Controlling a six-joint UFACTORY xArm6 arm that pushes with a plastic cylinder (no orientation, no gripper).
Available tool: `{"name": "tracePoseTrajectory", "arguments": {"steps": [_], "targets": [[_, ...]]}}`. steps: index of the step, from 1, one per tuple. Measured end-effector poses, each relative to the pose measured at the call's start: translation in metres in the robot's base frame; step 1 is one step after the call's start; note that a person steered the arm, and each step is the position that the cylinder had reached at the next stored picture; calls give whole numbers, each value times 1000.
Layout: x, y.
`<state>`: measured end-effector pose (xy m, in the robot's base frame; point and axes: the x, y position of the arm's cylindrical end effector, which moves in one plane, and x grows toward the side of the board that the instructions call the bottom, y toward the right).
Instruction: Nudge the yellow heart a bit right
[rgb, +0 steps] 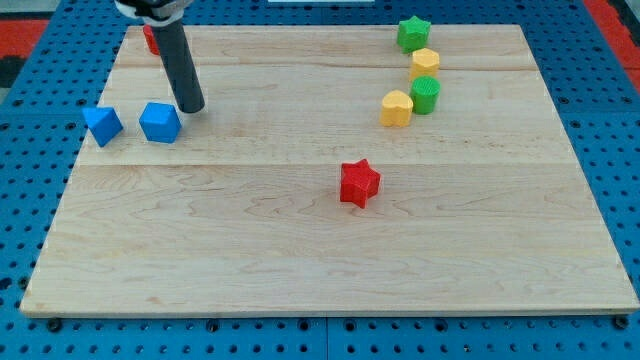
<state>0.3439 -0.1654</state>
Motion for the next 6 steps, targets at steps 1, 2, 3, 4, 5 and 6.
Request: {"name": "tracePoseTrajectory", "arguments": {"steps": [1, 2, 3, 4, 5, 6], "targets": [[16, -22], [23, -19], [19, 94], [25, 230], [94, 291], [141, 290]]}}
